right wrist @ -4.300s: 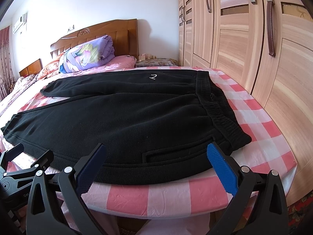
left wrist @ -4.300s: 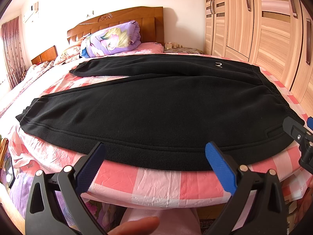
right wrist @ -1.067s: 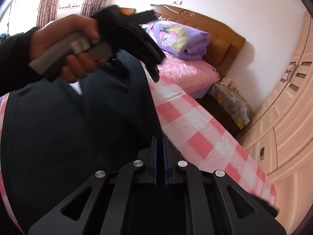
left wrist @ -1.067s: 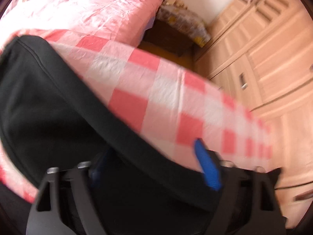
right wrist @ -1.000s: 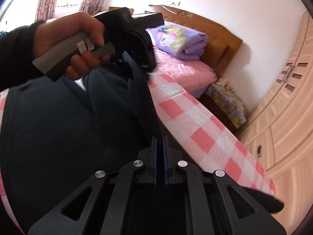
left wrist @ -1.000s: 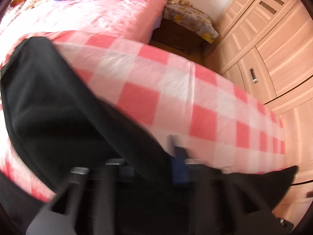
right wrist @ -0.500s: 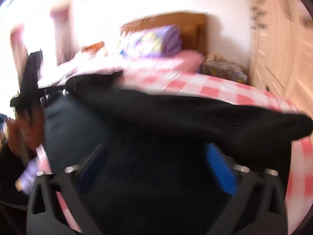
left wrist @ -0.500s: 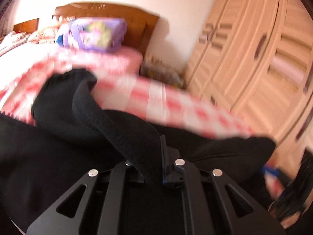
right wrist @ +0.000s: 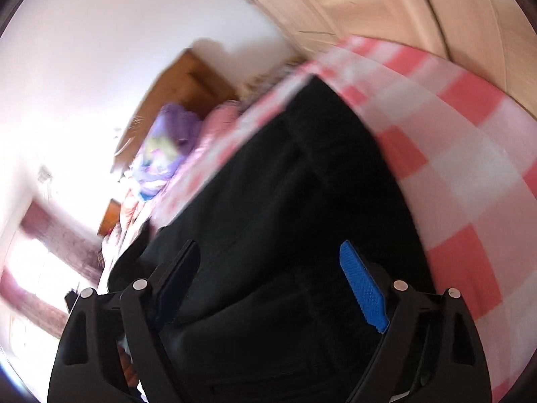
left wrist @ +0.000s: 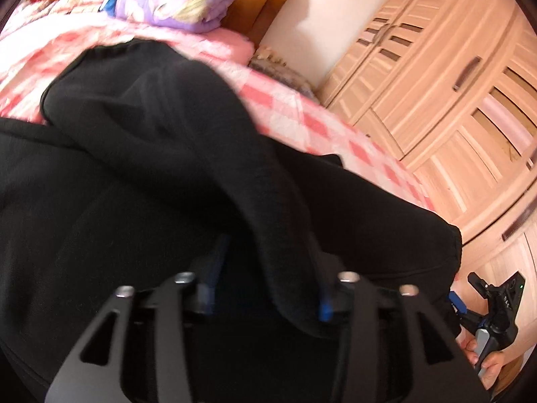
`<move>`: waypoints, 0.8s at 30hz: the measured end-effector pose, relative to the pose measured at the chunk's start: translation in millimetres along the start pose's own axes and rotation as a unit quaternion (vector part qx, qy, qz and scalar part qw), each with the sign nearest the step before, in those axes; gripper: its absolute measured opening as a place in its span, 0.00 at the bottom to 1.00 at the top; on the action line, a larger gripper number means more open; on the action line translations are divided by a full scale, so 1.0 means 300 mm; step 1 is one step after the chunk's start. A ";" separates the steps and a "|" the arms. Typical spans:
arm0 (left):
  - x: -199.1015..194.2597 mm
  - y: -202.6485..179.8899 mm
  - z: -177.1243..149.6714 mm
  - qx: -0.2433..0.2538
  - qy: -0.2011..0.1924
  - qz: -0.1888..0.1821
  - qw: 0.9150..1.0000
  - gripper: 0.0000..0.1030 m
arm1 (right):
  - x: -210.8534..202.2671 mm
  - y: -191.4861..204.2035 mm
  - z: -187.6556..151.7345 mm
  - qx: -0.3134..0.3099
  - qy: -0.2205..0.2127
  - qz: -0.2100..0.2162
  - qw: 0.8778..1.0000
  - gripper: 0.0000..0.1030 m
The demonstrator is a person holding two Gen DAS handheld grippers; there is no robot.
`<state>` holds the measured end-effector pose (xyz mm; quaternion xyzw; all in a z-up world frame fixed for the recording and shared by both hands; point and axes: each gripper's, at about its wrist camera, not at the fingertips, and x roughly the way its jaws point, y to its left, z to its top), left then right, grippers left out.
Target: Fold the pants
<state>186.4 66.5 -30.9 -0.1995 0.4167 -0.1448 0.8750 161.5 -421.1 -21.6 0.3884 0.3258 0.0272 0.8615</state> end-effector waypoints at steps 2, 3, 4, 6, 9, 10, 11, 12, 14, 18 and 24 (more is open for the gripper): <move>0.009 0.020 0.002 -0.014 0.005 -0.009 1.000 0.48 | 0.004 -0.006 0.027 0.002 -0.016 -0.010 1.000 0.81; 0.011 0.023 0.002 -0.016 0.005 -0.011 1.000 0.48 | 0.020 -0.017 0.056 0.007 -0.017 -0.014 1.000 0.81; 0.011 0.020 0.005 -0.015 0.005 -0.011 1.000 0.49 | 0.049 -0.030 0.083 0.020 -0.006 -0.021 1.000 0.80; 0.011 0.013 0.006 -0.012 0.007 -0.009 1.000 0.51 | 0.083 -0.051 0.098 0.050 0.009 -0.025 0.998 0.77; 0.010 0.013 0.019 -0.020 0.010 -0.019 1.000 0.57 | 0.083 -0.088 0.092 0.067 -0.008 -0.016 0.998 0.63; 0.013 0.013 0.022 -0.020 0.012 -0.019 1.000 0.56 | 0.088 -0.093 0.096 0.068 -0.013 -0.018 0.997 0.40; 0.016 0.011 0.025 -0.019 0.014 -0.018 1.000 0.55 | 0.074 -0.098 0.078 0.068 -0.014 -0.010 0.998 0.36; 0.021 0.008 0.030 -0.016 0.016 -0.015 1.000 0.44 | 0.063 -0.091 0.075 0.061 -0.022 -0.005 0.998 0.33; 0.034 0.006 0.037 -0.019 0.028 -0.031 0.999 0.22 | -0.009 -0.082 0.048 0.035 -0.039 -0.008 0.999 0.27; -0.010 -0.052 0.066 0.010 -0.001 -0.033 0.999 0.08 | -0.070 -0.016 0.052 0.005 -0.060 0.014 0.998 0.24; -0.122 -0.110 0.291 0.006 -0.039 -0.065 0.997 0.08 | -0.168 0.085 0.136 -0.009 -0.083 0.038 0.996 0.20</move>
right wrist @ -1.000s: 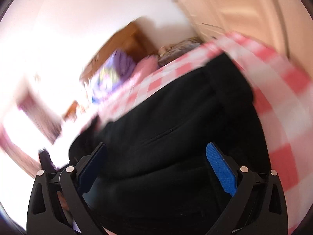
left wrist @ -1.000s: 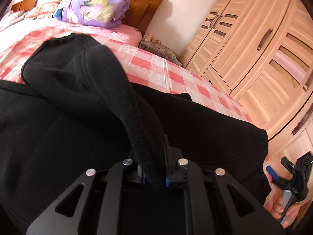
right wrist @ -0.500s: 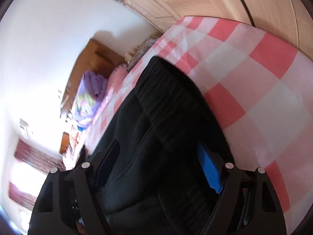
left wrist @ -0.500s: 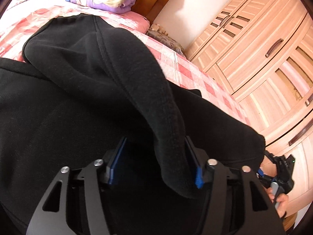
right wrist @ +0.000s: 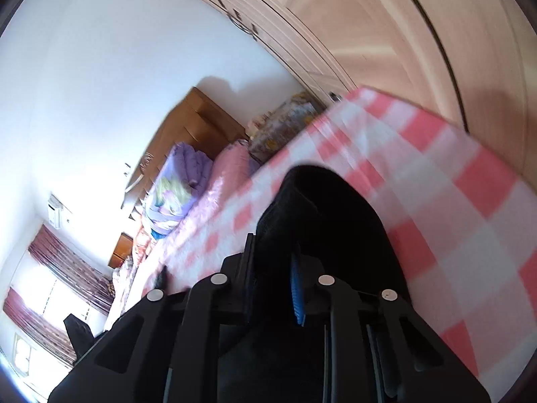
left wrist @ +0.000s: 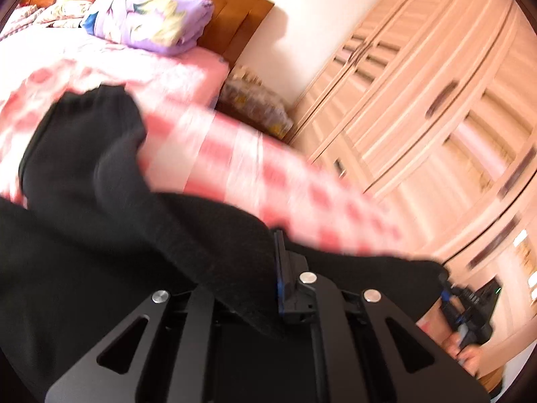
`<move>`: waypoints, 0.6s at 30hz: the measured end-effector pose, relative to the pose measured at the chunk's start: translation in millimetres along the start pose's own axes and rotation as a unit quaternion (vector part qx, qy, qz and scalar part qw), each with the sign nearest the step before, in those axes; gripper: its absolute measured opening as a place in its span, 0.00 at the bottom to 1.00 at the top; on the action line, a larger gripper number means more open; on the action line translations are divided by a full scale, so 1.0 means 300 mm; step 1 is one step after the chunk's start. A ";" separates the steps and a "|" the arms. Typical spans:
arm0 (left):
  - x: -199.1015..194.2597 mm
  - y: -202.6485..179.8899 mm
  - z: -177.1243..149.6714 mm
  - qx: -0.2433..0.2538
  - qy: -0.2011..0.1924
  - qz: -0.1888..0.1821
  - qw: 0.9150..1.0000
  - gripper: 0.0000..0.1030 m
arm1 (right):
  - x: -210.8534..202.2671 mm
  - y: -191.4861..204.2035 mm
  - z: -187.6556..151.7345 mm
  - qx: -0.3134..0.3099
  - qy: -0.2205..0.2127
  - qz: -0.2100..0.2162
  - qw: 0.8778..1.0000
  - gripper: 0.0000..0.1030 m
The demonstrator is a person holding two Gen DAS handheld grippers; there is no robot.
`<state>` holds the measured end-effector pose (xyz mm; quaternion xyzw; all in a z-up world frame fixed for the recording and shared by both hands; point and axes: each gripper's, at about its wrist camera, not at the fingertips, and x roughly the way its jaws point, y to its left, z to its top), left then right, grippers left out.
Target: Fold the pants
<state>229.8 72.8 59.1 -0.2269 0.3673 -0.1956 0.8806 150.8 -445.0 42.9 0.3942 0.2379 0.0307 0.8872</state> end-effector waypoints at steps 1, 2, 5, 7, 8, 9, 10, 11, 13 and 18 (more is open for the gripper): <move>-0.016 0.002 0.024 -0.006 -0.004 -0.003 1.000 0.08 | -0.026 0.024 0.011 -0.004 -0.008 0.013 1.000 0.20; -0.055 0.004 0.058 -0.012 -0.013 -0.010 1.000 0.08 | -0.062 0.056 0.020 -0.012 -0.019 0.030 0.999 0.20; -0.174 -0.007 0.060 0.004 -0.029 -0.030 0.999 0.08 | -0.151 0.101 0.000 -0.027 -0.027 0.060 0.997 0.20; -0.231 -0.005 0.006 0.025 -0.020 -0.030 0.999 0.08 | -0.215 0.094 -0.054 -0.044 -0.019 0.065 0.997 0.20; -0.247 0.001 -0.039 0.039 -0.009 -0.024 0.999 0.08 | -0.239 0.078 -0.091 -0.049 -0.012 0.061 0.997 0.20; -0.258 0.016 -0.100 0.051 0.007 -0.016 0.999 0.08 | -0.258 0.036 -0.148 -0.048 0.003 0.052 0.997 0.20; -0.263 0.032 -0.146 0.054 0.018 -0.011 0.998 0.08 | -0.266 -0.009 -0.198 -0.043 0.019 0.040 0.998 0.19; -0.252 0.061 -0.223 0.056 0.041 -0.003 0.998 0.08 | -0.277 -0.036 -0.236 -0.038 0.030 0.029 0.998 0.19; -0.217 0.106 -0.344 0.061 0.077 0.014 0.995 0.08 | -0.250 -0.160 -0.335 -0.009 0.070 -0.014 0.997 0.19; -0.103 0.191 -0.506 0.049 0.100 0.044 0.993 0.08 | -0.252 -0.242 -0.388 0.026 0.073 -0.016 0.997 0.18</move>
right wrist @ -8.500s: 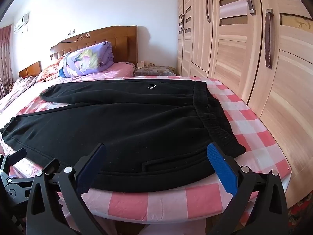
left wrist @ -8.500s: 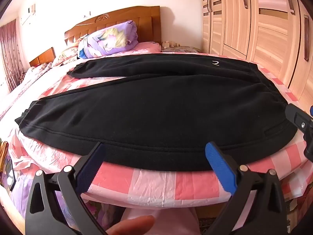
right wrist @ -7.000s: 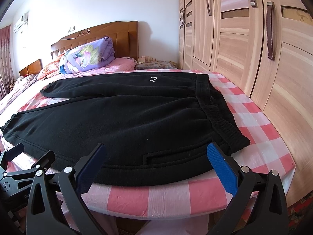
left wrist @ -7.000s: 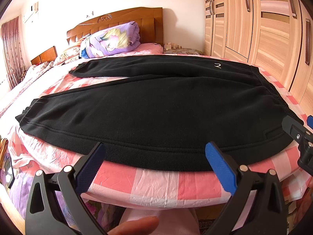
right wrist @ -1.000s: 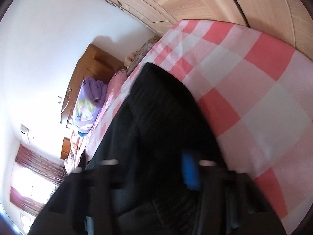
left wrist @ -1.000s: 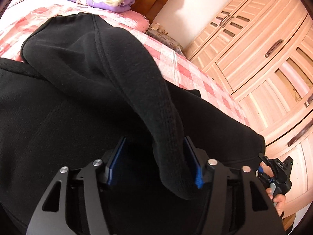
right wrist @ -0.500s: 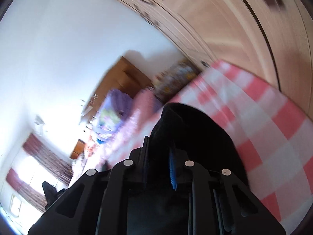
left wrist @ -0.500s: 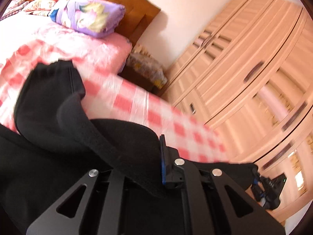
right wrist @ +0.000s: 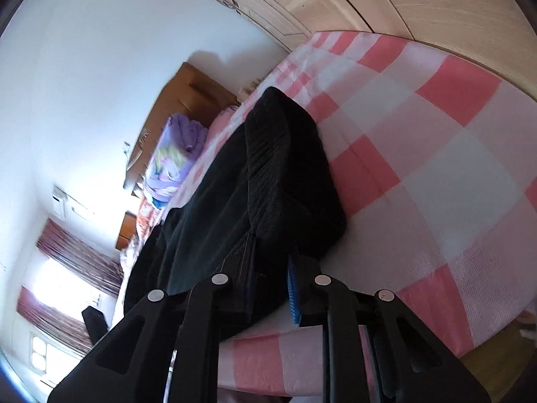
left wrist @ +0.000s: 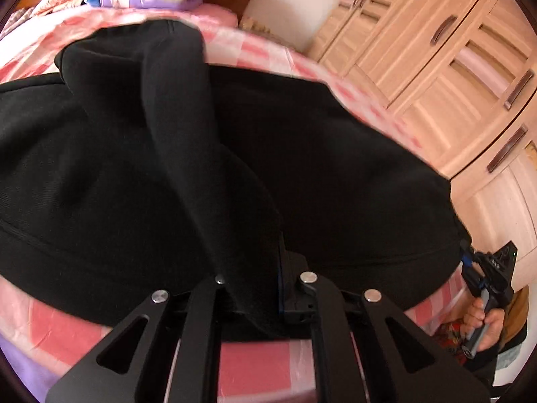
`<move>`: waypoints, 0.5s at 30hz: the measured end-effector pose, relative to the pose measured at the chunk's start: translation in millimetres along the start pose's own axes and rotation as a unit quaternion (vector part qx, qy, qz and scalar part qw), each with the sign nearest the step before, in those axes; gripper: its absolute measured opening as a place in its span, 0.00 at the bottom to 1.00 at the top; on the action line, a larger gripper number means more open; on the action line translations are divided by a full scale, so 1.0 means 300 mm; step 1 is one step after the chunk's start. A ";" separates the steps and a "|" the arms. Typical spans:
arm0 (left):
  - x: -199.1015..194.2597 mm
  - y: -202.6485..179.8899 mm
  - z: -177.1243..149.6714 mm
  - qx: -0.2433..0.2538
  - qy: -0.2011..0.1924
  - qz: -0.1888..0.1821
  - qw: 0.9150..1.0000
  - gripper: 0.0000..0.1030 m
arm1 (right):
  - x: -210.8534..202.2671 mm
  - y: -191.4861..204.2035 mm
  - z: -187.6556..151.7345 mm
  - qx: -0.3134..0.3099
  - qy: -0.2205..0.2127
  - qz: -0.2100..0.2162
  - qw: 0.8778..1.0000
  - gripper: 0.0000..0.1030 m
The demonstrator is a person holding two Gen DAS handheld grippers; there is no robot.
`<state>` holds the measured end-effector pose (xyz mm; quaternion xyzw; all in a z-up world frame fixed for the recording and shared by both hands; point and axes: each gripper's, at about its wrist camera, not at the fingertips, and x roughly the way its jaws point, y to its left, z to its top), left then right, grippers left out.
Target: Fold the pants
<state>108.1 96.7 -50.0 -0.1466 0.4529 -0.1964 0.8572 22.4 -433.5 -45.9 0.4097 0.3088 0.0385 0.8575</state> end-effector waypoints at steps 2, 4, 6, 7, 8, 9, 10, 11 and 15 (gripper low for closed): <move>-0.021 0.004 0.011 -0.013 -0.005 -0.011 1.000 0.08 | -0.017 0.039 0.006 -0.022 -0.006 -0.002 1.000 0.18; -0.059 -0.014 0.023 0.003 -0.024 -0.006 1.000 0.08 | -0.042 0.074 0.014 -0.043 -0.017 0.012 0.999 0.18; -0.069 -0.031 0.023 0.014 -0.031 -0.001 0.999 0.08 | -0.035 0.064 0.016 -0.047 -0.018 0.001 0.999 0.18; -0.063 -0.028 0.018 0.012 -0.028 0.000 1.000 0.08 | -0.013 0.042 0.013 -0.041 -0.010 -0.008 0.999 0.18; -0.038 -0.021 0.007 0.011 -0.016 0.006 1.000 0.08 | 0.007 0.018 0.001 -0.036 0.000 -0.015 0.999 0.18; -0.014 -0.013 -0.004 0.011 -0.007 0.011 1.000 0.08 | 0.011 -0.005 -0.014 -0.026 -0.003 -0.005 1.000 0.18; 0.013 -0.004 -0.010 0.010 -0.001 0.016 1.000 0.09 | 0.001 -0.022 -0.023 -0.017 -0.006 0.006 1.000 0.18; 0.009 0.009 -0.016 0.004 -0.011 0.007 1.000 0.09 | -0.006 -0.021 -0.026 -0.014 -0.004 0.009 1.000 0.18; -0.007 0.011 -0.022 0.000 -0.014 0.007 1.000 0.09 | -0.010 0.007 -0.023 -0.031 0.002 -0.005 1.000 0.18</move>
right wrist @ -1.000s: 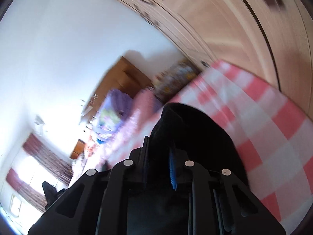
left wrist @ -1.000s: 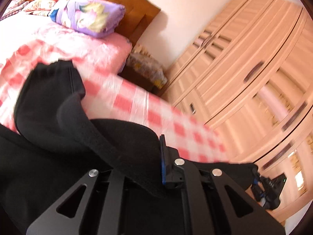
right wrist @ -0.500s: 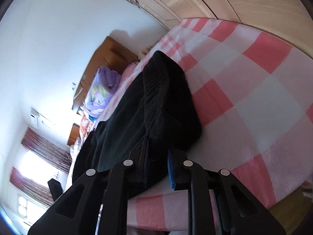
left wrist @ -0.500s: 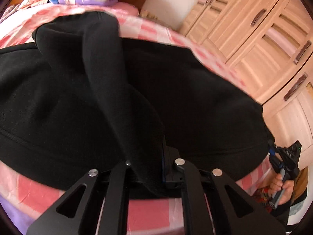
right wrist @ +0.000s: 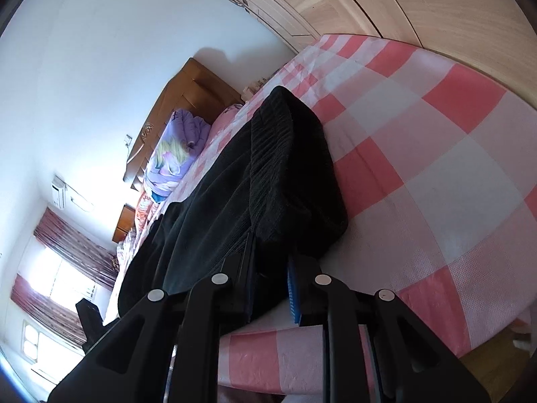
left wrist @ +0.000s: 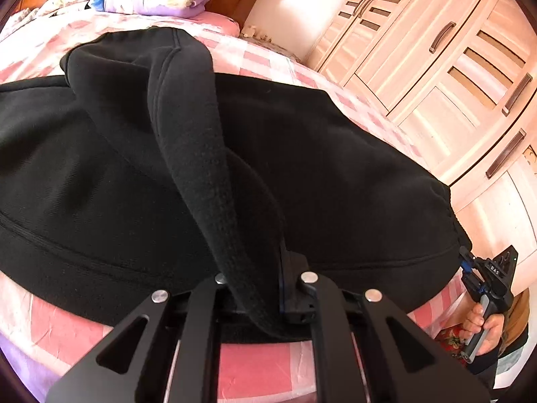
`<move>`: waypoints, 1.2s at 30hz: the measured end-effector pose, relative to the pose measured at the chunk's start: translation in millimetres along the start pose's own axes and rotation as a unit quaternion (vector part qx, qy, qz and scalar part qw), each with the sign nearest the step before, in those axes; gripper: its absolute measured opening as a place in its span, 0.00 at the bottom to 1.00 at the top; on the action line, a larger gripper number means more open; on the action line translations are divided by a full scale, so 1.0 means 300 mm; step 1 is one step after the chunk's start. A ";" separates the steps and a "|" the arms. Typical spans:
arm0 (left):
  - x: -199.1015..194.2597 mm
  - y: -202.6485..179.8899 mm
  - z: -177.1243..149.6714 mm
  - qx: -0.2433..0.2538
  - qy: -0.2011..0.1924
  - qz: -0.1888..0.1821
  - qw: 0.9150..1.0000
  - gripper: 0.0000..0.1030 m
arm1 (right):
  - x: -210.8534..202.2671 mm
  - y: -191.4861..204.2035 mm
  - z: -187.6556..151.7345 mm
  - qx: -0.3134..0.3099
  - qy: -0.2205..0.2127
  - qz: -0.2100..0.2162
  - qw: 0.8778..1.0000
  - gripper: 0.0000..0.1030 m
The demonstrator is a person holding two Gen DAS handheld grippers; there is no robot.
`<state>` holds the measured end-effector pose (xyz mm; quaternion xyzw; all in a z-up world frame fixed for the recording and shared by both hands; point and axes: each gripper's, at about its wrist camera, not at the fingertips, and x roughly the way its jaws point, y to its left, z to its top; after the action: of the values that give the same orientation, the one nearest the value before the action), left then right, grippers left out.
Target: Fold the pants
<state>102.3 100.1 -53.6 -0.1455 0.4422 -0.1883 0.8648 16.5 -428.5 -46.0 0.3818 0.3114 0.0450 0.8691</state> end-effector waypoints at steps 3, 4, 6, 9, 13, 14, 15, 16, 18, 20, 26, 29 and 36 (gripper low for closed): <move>0.013 -0.008 -0.009 0.004 -0.005 0.008 1.000 0.11 | 0.000 0.003 0.000 -0.009 -0.001 -0.004 1.000 0.19; 0.015 -0.016 -0.009 0.005 -0.006 0.011 1.000 0.12 | -0.006 0.018 -0.001 -0.020 0.003 -0.012 1.000 0.23; 0.014 -0.026 -0.011 0.014 -0.004 0.018 1.000 0.12 | -0.034 0.047 -0.004 -0.034 0.002 -0.031 0.999 0.50; 0.013 -0.045 -0.011 0.022 -0.006 0.027 0.999 0.13 | -0.139 0.126 -0.024 -0.059 -0.087 -0.169 0.980 0.96; 0.010 -0.056 -0.017 0.030 -0.013 0.038 0.999 0.14 | -0.135 0.377 -0.095 -0.206 -0.133 -0.167 0.955 0.96; 0.010 -0.061 -0.017 0.032 -0.014 0.042 0.998 0.14 | -0.083 0.446 -0.124 -0.246 -0.109 -0.145 0.952 0.96; 0.009 -0.066 -0.018 0.034 -0.015 0.046 0.998 0.14 | -0.033 0.495 -0.147 -0.275 -0.087 -0.134 0.948 0.96; 0.009 -0.072 -0.019 0.034 -0.016 0.050 0.998 0.15 | 0.035 0.548 -0.179 -0.307 -0.062 -0.127 0.941 0.96; 0.004 -0.075 -0.021 0.034 -0.017 0.055 0.998 0.15 | 0.166 0.620 -0.233 -0.345 -0.020 -0.126 0.930 0.96; -0.008 -0.078 -0.023 0.038 -0.013 0.062 0.997 0.21 | 0.286 0.666 -0.274 -0.365 0.025 -0.116 0.923 0.94; -0.193 0.013 0.068 0.015 -0.044 0.151 0.987 0.84 | 0.447 0.648 -0.357 -0.382 0.104 -0.131 0.909 0.96; -0.251 0.030 0.256 -0.012 -0.084 0.175 0.981 0.88 | 0.440 0.657 -0.361 -0.380 0.105 -0.134 0.909 0.96; 0.266 -0.157 0.759 0.101 0.046 0.332 0.937 0.89 | 0.429 0.674 -0.369 -0.385 0.109 -0.129 0.907 0.96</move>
<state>322.6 41.4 38.4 0.1068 0.4828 0.0595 0.8672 88.3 -175.1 -28.5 -0.0331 0.4091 0.0900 0.9074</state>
